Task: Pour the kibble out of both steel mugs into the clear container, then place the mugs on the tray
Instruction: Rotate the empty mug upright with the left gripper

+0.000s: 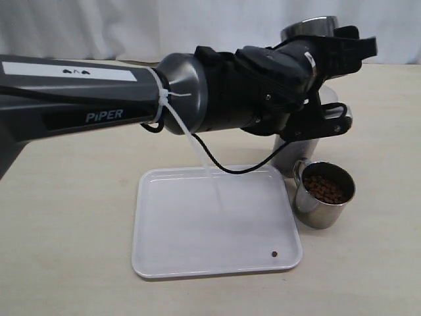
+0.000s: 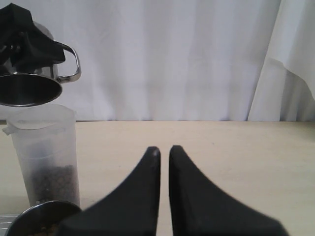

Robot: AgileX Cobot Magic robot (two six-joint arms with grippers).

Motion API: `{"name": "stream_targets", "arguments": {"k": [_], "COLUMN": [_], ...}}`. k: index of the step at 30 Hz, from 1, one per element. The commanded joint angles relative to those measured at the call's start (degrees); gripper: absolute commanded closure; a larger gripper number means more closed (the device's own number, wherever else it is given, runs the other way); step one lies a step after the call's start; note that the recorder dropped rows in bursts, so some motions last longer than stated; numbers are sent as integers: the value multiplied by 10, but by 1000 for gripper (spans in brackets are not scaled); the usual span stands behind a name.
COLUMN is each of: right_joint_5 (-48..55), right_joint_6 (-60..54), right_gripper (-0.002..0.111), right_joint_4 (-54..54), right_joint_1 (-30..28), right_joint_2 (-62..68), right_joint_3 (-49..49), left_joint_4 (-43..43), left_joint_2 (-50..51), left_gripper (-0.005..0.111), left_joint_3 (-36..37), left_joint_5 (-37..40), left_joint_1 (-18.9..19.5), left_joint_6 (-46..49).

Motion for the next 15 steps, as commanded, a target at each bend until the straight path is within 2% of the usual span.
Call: {"name": "stream_targets", "arguments": {"k": [1,10,15], "right_joint_5": [-1,-1,-1], "right_joint_6": [1,1,1], "right_gripper": [103,103,103], "right_joint_4": [1,1,1], "right_joint_1": [2,2,2], "right_joint_2": [-2,-2,-2], "right_joint_3": [2,2,2], "left_joint_4": [-86,-179,-308], "left_joint_2": [-12,-51,-77], "left_gripper": [107,107,107], "left_joint_3": [-6,-6,-6], "left_joint_5": [17,4,-17], "left_joint_1": [6,34,57], "left_joint_6": [-7,-55,-58]}}
